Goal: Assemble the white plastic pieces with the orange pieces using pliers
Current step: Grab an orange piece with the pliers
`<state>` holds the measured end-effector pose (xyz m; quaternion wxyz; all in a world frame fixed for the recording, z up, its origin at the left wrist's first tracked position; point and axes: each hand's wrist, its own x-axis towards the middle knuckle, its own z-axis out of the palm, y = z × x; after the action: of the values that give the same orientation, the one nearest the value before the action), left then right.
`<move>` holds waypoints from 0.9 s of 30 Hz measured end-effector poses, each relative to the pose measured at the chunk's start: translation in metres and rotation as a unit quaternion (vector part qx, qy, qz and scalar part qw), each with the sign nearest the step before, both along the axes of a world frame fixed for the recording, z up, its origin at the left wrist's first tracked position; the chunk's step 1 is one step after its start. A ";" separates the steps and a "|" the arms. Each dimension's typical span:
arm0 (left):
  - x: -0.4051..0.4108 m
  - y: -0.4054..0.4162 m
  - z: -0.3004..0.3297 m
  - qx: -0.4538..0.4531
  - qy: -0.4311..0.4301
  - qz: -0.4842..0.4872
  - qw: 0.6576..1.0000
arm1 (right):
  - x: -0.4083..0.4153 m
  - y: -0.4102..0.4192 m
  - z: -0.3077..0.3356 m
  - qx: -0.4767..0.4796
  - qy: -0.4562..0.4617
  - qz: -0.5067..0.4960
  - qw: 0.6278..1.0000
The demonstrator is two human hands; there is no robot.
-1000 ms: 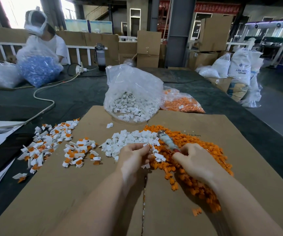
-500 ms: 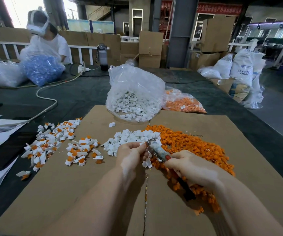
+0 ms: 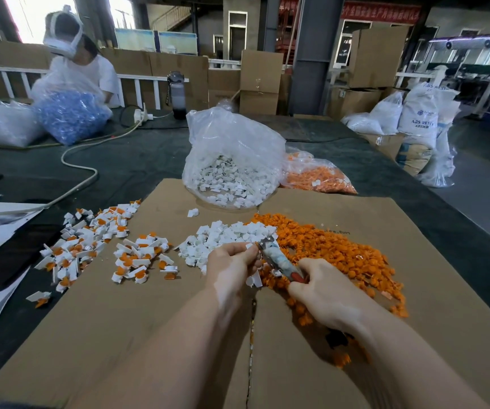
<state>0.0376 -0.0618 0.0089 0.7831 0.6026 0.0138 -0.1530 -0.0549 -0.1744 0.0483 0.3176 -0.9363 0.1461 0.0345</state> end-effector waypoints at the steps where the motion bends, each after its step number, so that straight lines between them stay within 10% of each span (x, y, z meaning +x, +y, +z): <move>1: -0.001 0.001 0.000 -0.001 -0.003 0.001 1.000 | -0.001 -0.002 -0.001 0.010 -0.010 -0.010 1.000; 20: -0.014 0.013 -0.029 0.264 -0.220 -0.071 0.936 | -0.003 -0.052 -0.044 -0.399 -0.039 -0.175 0.899; 27: -0.013 0.013 -0.029 0.230 -0.217 -0.076 0.946 | 0.007 0.016 -0.054 -0.201 -0.341 0.006 0.918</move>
<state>0.0244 -0.0492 -0.0201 0.5933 0.7842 -0.1676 -0.0702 -0.0483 -0.1589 -0.0059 0.1530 -0.9364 0.0272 -0.3148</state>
